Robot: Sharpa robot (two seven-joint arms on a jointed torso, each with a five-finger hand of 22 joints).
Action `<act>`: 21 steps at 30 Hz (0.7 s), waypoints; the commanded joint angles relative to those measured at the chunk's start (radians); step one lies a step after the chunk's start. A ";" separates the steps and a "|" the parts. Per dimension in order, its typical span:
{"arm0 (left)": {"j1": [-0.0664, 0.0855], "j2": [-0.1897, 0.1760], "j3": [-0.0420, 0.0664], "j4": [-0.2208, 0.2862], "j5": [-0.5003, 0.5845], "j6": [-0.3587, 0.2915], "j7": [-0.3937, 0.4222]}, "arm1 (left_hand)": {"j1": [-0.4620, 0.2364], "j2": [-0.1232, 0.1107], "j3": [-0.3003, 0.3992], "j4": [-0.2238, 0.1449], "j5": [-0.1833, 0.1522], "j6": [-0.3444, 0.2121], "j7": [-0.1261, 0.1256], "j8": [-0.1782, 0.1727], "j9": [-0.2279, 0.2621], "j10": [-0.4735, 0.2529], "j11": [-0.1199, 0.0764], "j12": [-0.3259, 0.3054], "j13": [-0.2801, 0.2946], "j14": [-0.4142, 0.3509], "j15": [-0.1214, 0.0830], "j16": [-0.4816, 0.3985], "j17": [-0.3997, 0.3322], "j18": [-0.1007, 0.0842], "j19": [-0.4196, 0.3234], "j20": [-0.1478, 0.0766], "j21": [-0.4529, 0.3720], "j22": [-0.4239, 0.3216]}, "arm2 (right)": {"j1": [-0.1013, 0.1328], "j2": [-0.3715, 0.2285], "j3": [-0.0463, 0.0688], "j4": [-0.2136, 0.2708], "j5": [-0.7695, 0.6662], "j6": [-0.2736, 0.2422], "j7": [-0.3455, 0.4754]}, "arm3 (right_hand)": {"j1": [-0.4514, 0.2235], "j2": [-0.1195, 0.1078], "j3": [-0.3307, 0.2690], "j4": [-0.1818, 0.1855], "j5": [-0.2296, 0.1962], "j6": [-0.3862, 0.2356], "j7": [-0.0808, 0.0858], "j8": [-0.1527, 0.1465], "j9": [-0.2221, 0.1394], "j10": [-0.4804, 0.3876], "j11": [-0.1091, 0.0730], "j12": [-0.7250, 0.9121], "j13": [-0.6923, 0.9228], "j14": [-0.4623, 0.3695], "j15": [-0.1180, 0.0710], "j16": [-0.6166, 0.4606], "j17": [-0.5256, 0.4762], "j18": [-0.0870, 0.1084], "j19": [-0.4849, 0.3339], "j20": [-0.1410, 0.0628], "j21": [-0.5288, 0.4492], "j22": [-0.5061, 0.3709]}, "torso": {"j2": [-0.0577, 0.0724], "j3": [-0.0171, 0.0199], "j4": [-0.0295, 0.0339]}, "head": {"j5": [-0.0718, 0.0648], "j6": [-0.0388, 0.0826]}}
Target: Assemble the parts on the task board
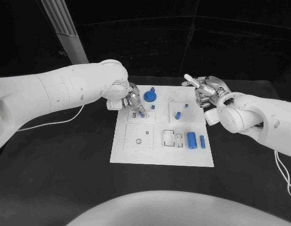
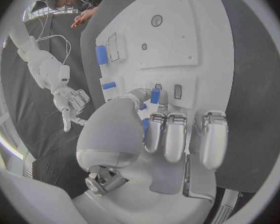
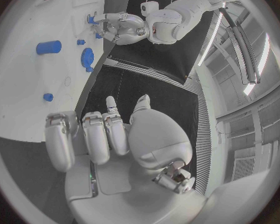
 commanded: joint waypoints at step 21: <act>0.001 0.013 0.000 -0.010 -0.002 0.049 -0.026 | -0.020 0.003 0.069 -0.039 -0.028 0.000 -0.007 0.010 0.027 0.104 0.006 0.002 0.263 0.106 0.008 0.003 0.263 -0.006 0.105 0.008 0.004 0.263 | 0.002 0.000 0.001 0.004 -0.002 -0.004 0.005 | 0.011 0.003 0.003 0.002 0.005 0.000 0.045 0.005 -0.001 0.104 -0.003 0.003 0.263 0.107 -0.004 0.002 0.263 -0.007 0.104 -0.004 0.003 0.263 | 0.000 0.0002 -0.0006 | 0.003 0.000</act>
